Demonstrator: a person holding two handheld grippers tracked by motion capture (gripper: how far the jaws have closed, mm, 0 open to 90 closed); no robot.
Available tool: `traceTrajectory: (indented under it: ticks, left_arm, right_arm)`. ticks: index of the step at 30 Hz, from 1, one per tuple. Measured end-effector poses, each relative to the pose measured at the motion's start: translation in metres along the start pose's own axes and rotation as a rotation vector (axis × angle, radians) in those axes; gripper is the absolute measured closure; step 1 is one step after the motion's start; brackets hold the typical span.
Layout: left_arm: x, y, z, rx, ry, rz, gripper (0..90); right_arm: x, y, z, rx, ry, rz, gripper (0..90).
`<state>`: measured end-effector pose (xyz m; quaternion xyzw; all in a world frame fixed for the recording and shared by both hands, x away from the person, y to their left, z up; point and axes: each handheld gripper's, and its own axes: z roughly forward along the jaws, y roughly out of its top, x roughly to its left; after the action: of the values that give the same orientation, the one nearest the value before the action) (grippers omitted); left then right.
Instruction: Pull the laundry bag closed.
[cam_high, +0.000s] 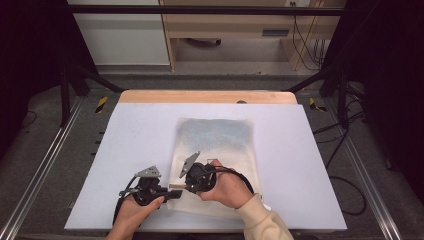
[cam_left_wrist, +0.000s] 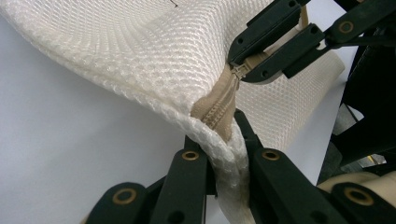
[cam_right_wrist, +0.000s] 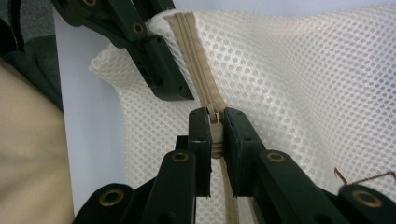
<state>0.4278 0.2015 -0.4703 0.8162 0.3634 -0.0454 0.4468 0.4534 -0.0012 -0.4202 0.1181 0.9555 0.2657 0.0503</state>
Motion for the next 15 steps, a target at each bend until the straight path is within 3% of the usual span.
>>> traceTrajectory:
  ticks: [15]
  left_arm:
    - [-0.005, -0.001, 0.007, 0.022, 0.004, 0.021, 85.4]
  right_arm:
    - [-0.002, -0.011, -0.005, 0.005, -0.003, 0.027, 81.9]
